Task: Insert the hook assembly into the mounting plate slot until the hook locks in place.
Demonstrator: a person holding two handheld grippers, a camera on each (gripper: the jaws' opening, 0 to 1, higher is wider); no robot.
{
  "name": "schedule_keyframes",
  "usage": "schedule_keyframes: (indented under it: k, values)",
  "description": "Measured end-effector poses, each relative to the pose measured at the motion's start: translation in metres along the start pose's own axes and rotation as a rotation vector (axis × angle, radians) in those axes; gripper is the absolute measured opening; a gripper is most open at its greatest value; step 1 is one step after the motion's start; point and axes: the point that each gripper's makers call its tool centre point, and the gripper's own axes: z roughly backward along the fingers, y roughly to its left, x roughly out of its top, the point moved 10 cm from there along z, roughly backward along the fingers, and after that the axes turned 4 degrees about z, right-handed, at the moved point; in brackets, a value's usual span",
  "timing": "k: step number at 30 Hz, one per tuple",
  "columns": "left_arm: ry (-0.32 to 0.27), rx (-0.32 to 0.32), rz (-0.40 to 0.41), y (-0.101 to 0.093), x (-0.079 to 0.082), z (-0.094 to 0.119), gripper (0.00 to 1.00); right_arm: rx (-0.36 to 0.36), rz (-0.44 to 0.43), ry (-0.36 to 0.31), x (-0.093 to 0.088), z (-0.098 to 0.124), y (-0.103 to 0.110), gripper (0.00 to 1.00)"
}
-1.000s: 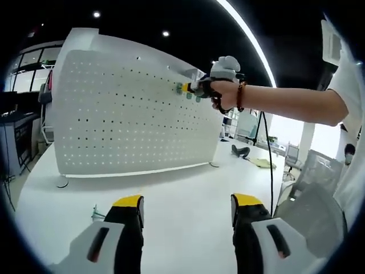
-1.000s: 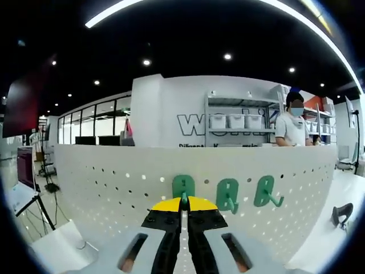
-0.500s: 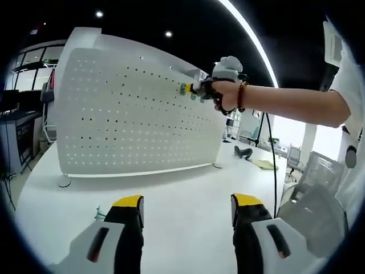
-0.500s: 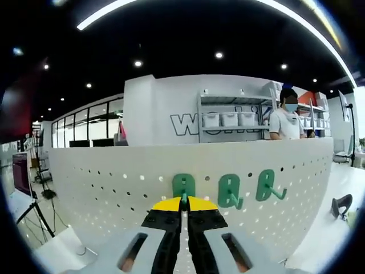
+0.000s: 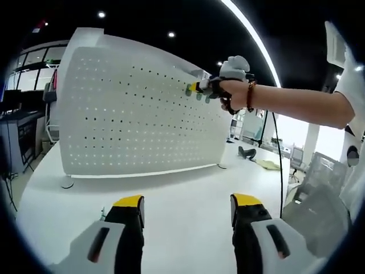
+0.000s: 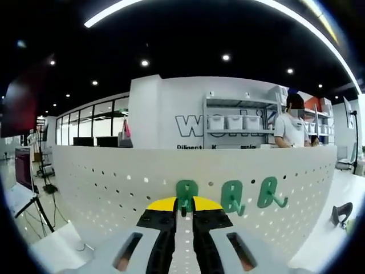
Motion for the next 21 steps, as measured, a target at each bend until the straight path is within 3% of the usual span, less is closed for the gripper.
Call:
schedule_keyframes:
  k: [16, 21]
  values:
    - [0.104, 0.151, -0.018, 0.04, -0.006, -0.006, 0.54, 0.024, -0.019, -0.017, 0.002, 0.017, -0.005, 0.13]
    - [0.095, 0.173, 0.012, 0.05, -0.011, -0.009, 0.53, 0.029, -0.02, -0.019, -0.002, 0.025, -0.006, 0.14]
